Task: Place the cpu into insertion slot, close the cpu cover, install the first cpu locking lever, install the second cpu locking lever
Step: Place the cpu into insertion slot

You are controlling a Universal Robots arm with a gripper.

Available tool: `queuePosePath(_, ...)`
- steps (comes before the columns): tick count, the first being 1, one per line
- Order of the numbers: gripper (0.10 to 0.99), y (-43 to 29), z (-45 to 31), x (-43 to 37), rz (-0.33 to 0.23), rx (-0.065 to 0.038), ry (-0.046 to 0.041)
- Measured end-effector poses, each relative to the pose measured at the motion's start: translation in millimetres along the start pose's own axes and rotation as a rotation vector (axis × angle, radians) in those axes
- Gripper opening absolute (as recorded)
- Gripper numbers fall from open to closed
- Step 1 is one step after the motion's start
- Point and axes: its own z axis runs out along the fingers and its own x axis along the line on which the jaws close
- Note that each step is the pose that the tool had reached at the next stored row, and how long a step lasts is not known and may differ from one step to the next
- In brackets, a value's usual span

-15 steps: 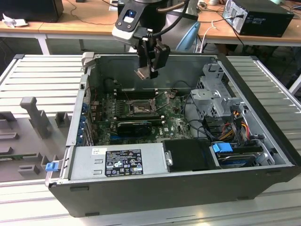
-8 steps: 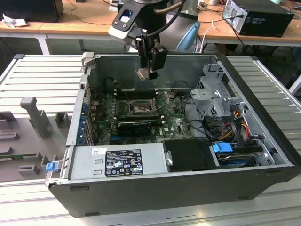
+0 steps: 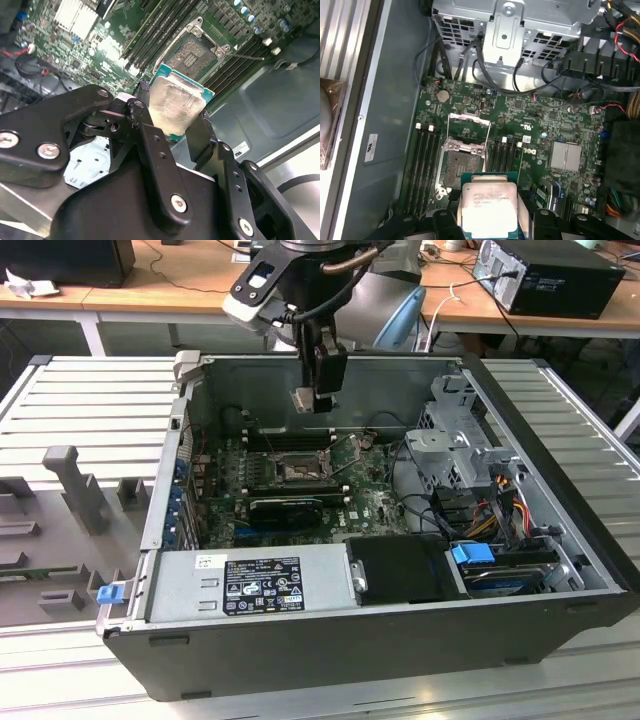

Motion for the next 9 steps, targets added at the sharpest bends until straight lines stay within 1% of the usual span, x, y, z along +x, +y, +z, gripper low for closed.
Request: queuePosePath(9, 0.529, -0.2, 2.9, 0.0, 0.137, -0.002, -0.0114)
